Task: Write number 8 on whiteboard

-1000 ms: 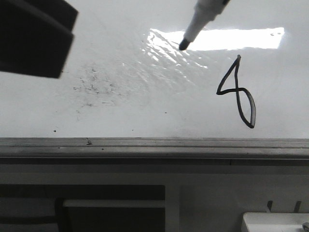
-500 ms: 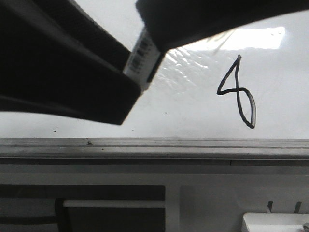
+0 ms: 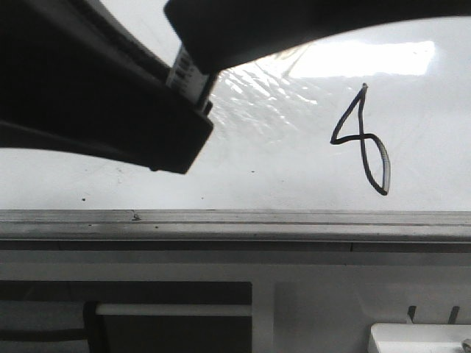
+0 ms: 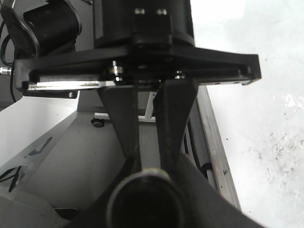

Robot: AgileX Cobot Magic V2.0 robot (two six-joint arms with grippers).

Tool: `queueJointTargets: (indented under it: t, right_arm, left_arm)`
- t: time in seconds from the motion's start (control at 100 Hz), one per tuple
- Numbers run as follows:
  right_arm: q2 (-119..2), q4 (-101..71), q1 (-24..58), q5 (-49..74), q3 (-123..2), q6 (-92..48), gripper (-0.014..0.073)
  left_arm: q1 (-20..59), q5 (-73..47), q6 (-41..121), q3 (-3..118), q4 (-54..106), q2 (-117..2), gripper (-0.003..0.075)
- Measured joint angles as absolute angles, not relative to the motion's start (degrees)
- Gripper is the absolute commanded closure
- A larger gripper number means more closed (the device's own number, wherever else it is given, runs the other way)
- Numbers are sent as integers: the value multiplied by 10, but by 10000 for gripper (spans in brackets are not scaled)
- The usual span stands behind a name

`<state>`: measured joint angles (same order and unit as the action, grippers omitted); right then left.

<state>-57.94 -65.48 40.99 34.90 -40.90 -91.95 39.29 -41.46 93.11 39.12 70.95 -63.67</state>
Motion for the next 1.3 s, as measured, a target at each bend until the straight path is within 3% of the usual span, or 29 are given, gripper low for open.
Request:
queueJointTargets:
  t: [0.11, 0.23, 0.28, 0.33, 0.52, 0.76, 0.83, 0.97, 1.3]
  right_arm:
    - [-579, -657, 410, 349, -409, -918, 463]
    - [-580, -671, 412, 349, -409, -906, 150]
    - [-580, -674, 415, 346, -409, -892, 66]
    - [-580, -672, 415, 342, -409, -878, 34]
    - [-580, -620, 388, 345, -406, -801, 93]
    - [-525, -601, 340, 357, -378, -779, 299]
    - [-493, -600, 326, 360, -371, -776, 390]
    - [-428, -585, 302, 366, -353, -765, 665]
    - [-329, -568, 282, 369, -319, -727, 657]
  left_arm:
    - [393, -413, 932, 391, 711, -638, 741]
    - [393, -411, 933, 390, 722, -638, 741]
    - [393, -406, 934, 390, 727, -640, 741]
    - [393, -402, 934, 390, 729, -641, 741]
    - [393, -395, 934, 383, 749, -641, 741]
    - [393, -386, 934, 346, 780, -641, 741]
    - [393, -377, 934, 336, 796, -641, 741]
    - [393, -351, 934, 329, 840, -641, 741]
    - [393, -190, 934, 328, 998, -645, 741]
